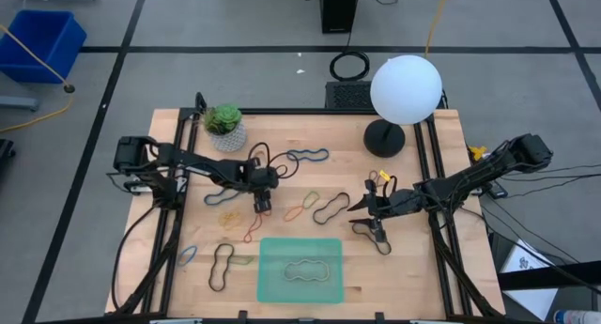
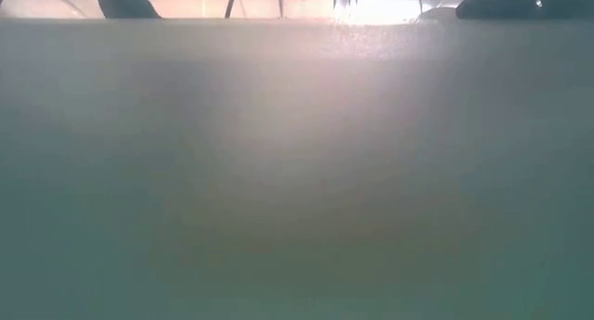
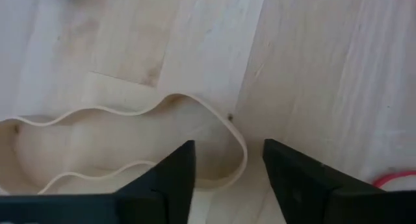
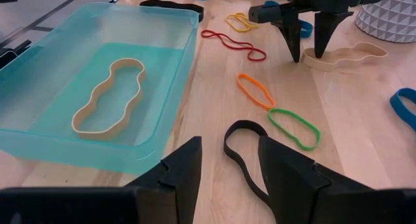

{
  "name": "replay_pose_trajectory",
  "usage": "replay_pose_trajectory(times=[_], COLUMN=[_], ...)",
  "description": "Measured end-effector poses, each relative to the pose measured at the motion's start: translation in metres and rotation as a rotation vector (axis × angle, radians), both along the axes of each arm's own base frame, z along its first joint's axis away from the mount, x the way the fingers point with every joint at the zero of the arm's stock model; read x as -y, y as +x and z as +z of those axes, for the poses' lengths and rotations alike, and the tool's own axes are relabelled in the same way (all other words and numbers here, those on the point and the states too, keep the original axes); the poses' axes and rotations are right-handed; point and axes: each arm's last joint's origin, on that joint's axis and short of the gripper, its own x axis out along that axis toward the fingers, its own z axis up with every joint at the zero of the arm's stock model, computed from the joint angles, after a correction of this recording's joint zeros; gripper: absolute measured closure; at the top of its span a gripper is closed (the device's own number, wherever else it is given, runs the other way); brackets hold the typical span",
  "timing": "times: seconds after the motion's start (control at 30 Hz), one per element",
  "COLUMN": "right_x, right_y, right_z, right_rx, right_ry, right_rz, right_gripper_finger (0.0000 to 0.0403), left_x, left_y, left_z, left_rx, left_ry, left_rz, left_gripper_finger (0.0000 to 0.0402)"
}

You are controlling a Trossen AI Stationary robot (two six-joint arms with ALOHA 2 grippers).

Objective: Pick and place rubber bands into bin
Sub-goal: Put the brown large rubberband into the green bin

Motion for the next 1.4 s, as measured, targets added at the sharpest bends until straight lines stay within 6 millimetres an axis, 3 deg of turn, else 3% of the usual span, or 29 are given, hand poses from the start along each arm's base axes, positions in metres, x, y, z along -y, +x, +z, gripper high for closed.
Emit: replay_pose_trajectory(times=[0.37, 0.67, 0.9, 1.17, 1.4], right_x=[0.000, 0.000, 0.000, 0.000, 0.000], right_y=[0.000, 0.000, 0.000, 0.000, 0.000], right_z=[0.000, 0.000, 0.000, 0.000, 0.001], right_rx=[0.000, 0.000, 0.001, 0.007, 0.016], right_ry=[0.000, 0.000, -0.006, -0.036, -0.058], right_rz=[0.000, 0.001, 0.004, 0.019, 0.031], right_gripper_finger=[0.0255, 0.0258, 0.0255, 0.0256, 0.0253], left_x=[0.000, 0.003, 0.015, 0.039, 0.075], left_y=[0.001, 0.002, 0.015, 0.036, 0.039], left_z=[-0.001, 0.008, 0.062, 0.146, 0.219], left_rx=[0.008, -0.046, -0.129, -0.002, 0.185], left_ry=[-0.007, 0.004, 0.064, 0.103, 0.049], left_rz=[0.015, 0.036, 0.009, -0.100, -0.255], left_gripper_finger=[0.0388, 0.0395, 0.0397, 0.0398, 0.0398])
